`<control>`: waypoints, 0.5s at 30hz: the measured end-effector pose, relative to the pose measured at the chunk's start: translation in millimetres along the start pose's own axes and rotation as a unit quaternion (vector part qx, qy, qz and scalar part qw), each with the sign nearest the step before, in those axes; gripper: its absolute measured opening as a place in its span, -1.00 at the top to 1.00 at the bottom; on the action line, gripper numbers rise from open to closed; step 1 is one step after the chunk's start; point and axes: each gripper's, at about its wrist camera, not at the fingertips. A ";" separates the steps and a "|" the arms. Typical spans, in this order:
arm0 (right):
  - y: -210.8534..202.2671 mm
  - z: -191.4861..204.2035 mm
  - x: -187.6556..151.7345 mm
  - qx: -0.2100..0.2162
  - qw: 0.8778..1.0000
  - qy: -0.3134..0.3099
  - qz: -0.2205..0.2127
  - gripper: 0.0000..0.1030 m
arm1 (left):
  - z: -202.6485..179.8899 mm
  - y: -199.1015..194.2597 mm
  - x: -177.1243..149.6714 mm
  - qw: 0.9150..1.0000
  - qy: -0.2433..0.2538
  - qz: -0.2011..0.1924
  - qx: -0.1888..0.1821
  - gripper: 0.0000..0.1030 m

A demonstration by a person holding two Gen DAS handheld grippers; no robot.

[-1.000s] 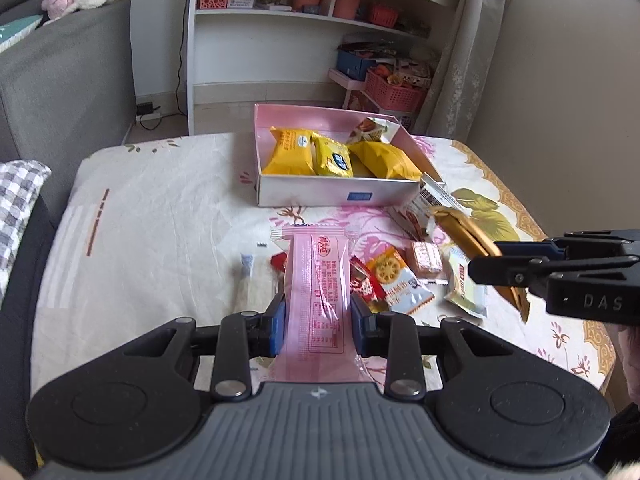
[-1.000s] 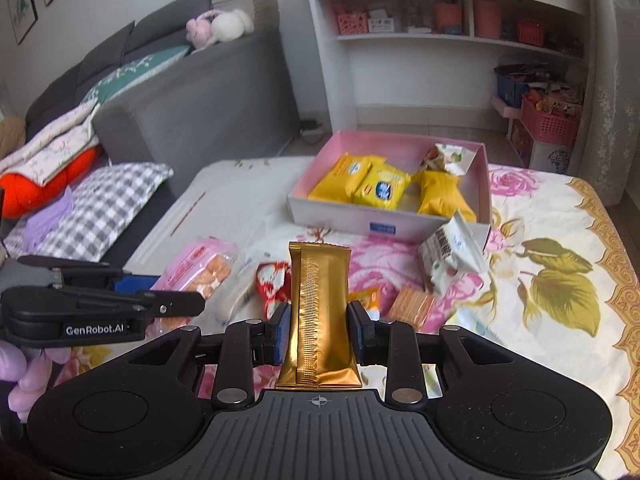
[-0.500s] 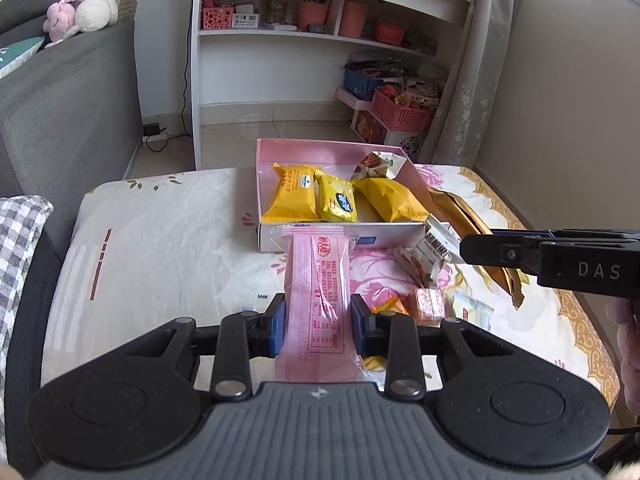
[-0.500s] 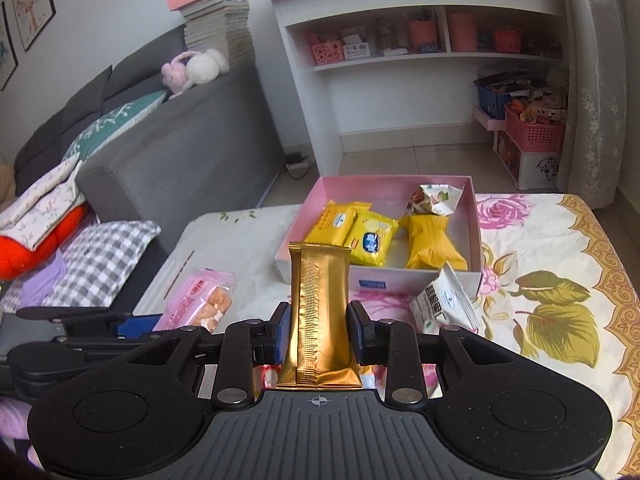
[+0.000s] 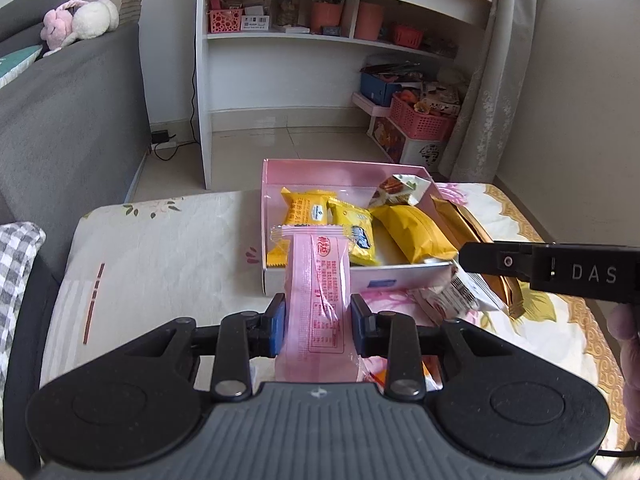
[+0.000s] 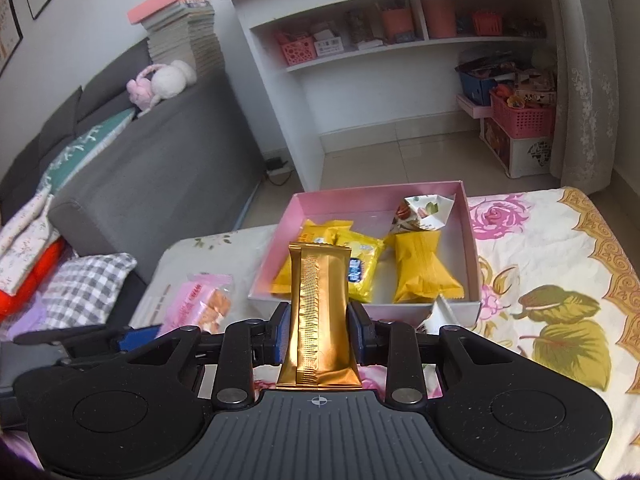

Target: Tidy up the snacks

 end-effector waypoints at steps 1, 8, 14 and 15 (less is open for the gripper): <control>3.8 -1.6 3.0 -0.004 1.000 0.000 0.001 0.43 | -0.2 3.8 3.0 1.000 0.001 0.000 0.002 0.43; 36.7 -18.2 26.2 0.003 1.000 0.017 0.002 0.43 | -1.1 36.7 24.9 1.000 0.002 -0.008 0.005 0.43; 68.1 -31.5 36.2 0.014 0.999 0.030 -0.002 0.42 | -1.7 66.8 46.6 1.000 0.005 -0.016 0.012 0.43; 73.6 -34.3 38.0 0.017 0.999 0.034 -0.001 0.42 | -2.1 70.9 50.7 1.000 0.006 -0.017 0.013 0.43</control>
Point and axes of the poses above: each gripper's, at about its wrist camera, not at the fingertips, and y roughly the way its jaws point, z to its left, x to its top, and after that the axes turned 11 degrees about z, right-handed
